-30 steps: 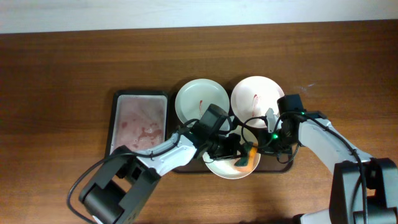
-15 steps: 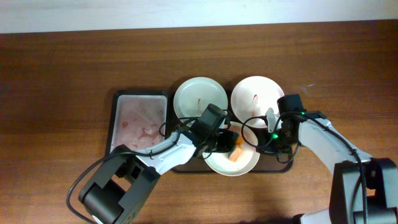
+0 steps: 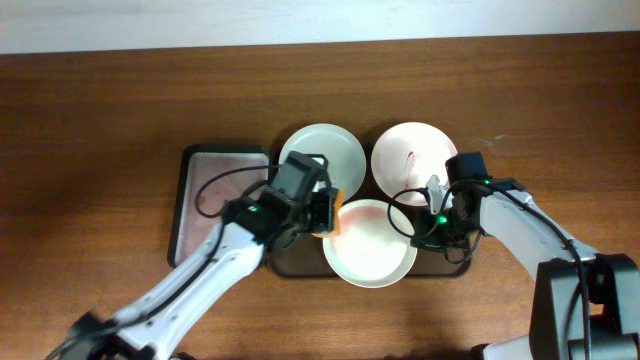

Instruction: Clean dirty plates on tray and stack at the side

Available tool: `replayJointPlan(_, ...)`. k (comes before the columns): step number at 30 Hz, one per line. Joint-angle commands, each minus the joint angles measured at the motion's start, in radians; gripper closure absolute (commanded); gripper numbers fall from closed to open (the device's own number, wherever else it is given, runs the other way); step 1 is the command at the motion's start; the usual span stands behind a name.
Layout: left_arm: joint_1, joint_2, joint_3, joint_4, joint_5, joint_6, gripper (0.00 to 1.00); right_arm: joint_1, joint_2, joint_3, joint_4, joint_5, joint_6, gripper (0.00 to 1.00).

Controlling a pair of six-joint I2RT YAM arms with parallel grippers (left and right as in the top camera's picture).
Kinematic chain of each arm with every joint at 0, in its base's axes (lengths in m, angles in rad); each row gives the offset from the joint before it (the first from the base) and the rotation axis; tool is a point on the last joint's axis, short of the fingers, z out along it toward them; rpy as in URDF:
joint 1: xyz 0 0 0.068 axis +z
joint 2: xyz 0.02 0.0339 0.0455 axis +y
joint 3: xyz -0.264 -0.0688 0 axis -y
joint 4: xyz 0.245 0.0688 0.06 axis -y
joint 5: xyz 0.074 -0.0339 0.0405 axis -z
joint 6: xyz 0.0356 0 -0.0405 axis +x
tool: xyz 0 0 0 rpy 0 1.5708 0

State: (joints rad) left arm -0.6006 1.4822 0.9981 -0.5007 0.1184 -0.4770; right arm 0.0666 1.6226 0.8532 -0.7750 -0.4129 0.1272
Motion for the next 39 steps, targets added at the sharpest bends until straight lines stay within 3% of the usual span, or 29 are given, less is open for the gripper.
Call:
replayJointPlan(1,0.113,-0.059,-0.002,-0.113,-0.011,0.111,1.0,0.006,-0.031,0.017,-0.005,0.002,-0.007,0.96)
replayJointPlan(6,0.325,-0.056,-0.002,-0.212,-0.044,0.356,1.0,0.006,-0.206,0.026,-0.005,0.12,-0.014,0.96)
replayJointPlan(8,0.386,-0.043,-0.003,-0.208,-0.101,0.365,1.0,0.011,-0.262,0.041,-0.005,0.19,-0.014,0.96)
replayJointPlan(14,0.457,0.143,-0.002,-0.18,-0.1,0.441,1.0,0.238,-0.347,0.119,-0.002,0.786,-0.013,0.96)
replayJointPlan(18,0.46,0.236,-0.002,-0.138,-0.097,0.522,1.0,0.386,-0.347,0.135,0.034,1.038,-0.014,0.96)
replayJointPlan(19,0.46,0.24,-0.002,-0.128,-0.098,0.527,0.84,0.425,-0.347,0.135,0.043,1.092,-0.014,0.96)
replayJointPlan(20,0.46,0.24,-0.002,-0.119,-0.099,0.527,0.52,0.465,-0.347,0.135,0.05,1.133,-0.018,0.96)
replayJointPlan(21,0.46,0.24,-0.002,-0.109,-0.101,0.527,0.39,0.489,-0.347,0.135,0.054,1.158,-0.018,0.96)
replayJointPlan(25,0.46,0.24,-0.002,-0.089,-0.123,0.518,0.38,0.585,-0.347,0.135,0.062,1.307,-0.026,0.96)
replayJointPlan(31,0.459,0.295,-0.002,-0.062,-0.074,0.462,0.41,0.615,-0.347,0.137,0.084,1.363,-0.004,0.96)
replayJointPlan(32,0.459,0.305,-0.002,-0.06,-0.073,0.462,0.6,0.606,-0.347,0.137,0.08,1.343,0.048,0.96)
replayJointPlan(35,0.459,0.311,-0.002,-0.06,-0.073,0.462,0.82,0.533,-0.348,0.137,0.072,1.175,0.14,0.96)
replayJointPlan(36,0.459,0.311,-0.002,-0.056,-0.073,0.462,0.97,0.491,-0.349,0.137,0.072,1.122,0.172,0.96)
replayJointPlan(39,0.46,0.31,-0.002,-0.035,-0.074,0.462,1.0,0.332,-0.374,0.137,0.07,0.945,0.19,0.96)
